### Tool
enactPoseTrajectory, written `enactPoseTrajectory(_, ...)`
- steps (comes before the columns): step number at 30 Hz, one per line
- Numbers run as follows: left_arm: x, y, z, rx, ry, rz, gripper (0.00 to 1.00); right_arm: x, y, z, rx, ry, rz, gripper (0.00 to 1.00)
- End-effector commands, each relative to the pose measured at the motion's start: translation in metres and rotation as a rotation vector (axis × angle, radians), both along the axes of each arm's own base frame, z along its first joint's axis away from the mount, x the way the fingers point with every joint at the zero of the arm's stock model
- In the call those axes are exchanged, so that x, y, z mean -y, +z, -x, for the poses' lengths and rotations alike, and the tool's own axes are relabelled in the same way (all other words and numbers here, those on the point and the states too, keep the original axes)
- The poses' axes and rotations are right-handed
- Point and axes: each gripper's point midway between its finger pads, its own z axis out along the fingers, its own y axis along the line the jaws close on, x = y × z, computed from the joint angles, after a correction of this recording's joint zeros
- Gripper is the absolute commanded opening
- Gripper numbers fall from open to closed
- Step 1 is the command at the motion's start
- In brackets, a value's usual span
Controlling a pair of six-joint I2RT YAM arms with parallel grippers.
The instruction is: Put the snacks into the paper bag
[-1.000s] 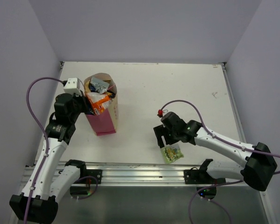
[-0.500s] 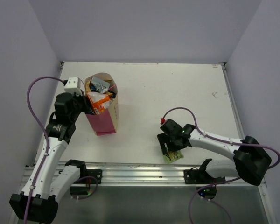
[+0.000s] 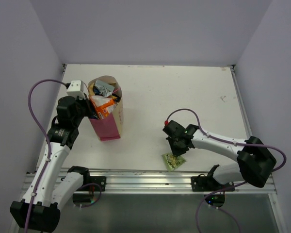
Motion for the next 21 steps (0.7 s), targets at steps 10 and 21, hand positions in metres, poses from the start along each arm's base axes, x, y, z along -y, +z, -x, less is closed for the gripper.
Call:
enactPoseTrajectory(10,0.002,0.003,0.001,0.000,-0.006,0.005,0.00,-0.032,0.044,-0.048,0.134,0.110,-0.010,0.00)
enactPoseTrajectory(21,-0.001,0.006,0.002,0.008,0.016,0.010,0.00,-0.136,0.242,-0.162,0.574,0.201,-0.261,0.00)
